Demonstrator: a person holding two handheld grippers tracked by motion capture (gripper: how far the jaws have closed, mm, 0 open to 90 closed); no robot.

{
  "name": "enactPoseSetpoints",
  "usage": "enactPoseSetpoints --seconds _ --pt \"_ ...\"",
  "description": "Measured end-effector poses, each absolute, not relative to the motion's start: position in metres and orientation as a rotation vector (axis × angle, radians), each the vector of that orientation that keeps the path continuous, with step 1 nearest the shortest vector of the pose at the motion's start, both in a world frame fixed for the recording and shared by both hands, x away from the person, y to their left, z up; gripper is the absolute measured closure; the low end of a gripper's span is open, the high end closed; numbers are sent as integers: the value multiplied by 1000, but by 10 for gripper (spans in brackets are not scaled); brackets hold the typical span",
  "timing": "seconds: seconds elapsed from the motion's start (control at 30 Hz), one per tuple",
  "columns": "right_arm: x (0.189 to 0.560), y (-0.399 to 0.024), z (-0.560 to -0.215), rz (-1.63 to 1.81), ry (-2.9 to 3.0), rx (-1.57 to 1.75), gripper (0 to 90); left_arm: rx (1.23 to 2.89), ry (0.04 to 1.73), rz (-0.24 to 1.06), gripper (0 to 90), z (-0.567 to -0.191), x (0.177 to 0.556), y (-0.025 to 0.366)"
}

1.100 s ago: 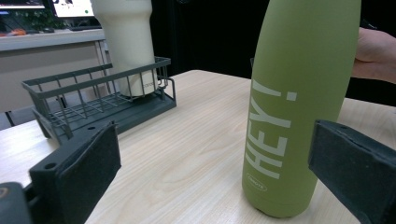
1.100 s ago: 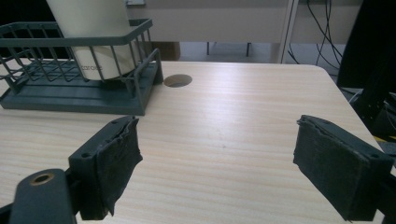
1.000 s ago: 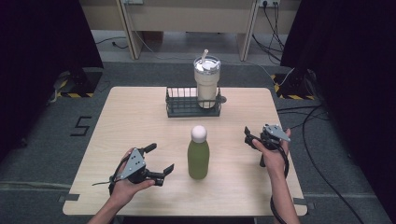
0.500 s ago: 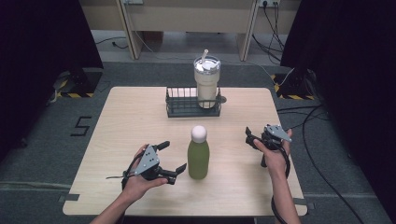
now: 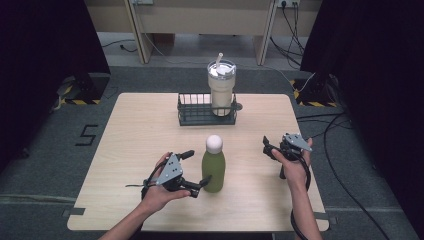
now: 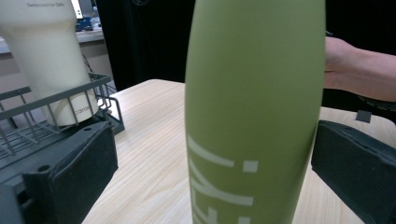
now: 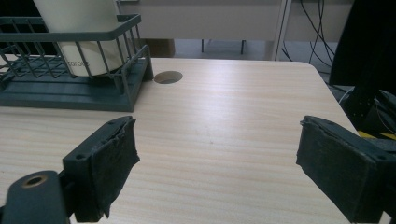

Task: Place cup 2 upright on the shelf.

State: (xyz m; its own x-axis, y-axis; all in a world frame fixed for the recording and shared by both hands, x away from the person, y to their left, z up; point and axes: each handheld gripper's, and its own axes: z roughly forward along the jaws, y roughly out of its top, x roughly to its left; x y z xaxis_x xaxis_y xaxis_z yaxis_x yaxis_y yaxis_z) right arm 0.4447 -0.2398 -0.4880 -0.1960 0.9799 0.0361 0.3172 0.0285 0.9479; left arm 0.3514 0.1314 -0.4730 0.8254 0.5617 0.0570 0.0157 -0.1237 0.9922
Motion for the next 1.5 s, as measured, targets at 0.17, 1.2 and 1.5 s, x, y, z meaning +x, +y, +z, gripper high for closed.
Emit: enactPoseSetpoints --seconds 0.17,1.2,1.5 --pt "445 -240 -488 1192 1605 1347 122 1650 447 477 0 -474 352 124" --pt "446 -241 -492 1188 1616 1352 139 1675 408 452 196 -483 362 96" --pt "446 -243 -490 1187 1607 1354 142 1673 405 457 200 -483 358 98"
